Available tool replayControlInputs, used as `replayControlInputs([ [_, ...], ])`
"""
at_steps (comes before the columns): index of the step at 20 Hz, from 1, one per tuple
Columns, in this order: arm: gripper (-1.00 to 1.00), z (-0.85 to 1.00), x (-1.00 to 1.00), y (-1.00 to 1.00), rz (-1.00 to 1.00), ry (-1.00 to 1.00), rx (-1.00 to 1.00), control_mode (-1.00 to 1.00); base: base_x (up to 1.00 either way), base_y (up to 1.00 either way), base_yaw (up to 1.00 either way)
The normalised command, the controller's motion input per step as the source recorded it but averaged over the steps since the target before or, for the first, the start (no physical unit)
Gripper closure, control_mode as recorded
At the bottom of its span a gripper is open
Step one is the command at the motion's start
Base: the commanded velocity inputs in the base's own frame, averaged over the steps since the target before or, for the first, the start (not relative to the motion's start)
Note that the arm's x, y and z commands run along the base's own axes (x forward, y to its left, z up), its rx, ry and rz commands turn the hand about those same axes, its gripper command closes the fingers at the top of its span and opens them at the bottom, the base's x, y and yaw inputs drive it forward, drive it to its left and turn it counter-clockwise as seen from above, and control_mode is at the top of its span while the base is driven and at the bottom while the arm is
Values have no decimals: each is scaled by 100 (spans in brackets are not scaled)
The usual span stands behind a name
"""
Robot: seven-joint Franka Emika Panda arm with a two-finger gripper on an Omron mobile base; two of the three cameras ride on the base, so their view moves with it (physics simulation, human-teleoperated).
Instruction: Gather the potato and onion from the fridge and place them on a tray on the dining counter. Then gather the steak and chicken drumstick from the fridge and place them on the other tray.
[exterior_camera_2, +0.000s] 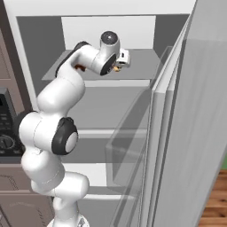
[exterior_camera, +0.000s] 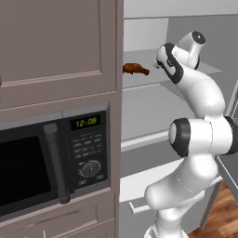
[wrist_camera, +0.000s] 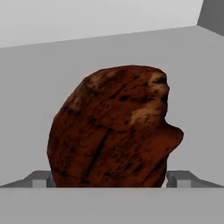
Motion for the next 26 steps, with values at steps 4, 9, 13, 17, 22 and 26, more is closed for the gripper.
replayControlInputs([
  [4, -100, -53, 37, -11, -3, 20, -2, -100, 0, 0, 0],
  [9, -100, 0, 51, 0, 0, 0, 0, -100, 0, 0, 0],
  [13, 100, -19, 41, -6, 0, 0, 0, -100, 0, 0, 0],
  [17, 100, -24, 12, -27, 0, -1, 0, -100, 0, 0, 0],
  [22, 100, -29, -10, -18, 0, -9, 4, -100, 0, 0, 0],
  [26, 100, -13, -57, -1, 0, -23, 7, -100, 0, 0, 0],
])
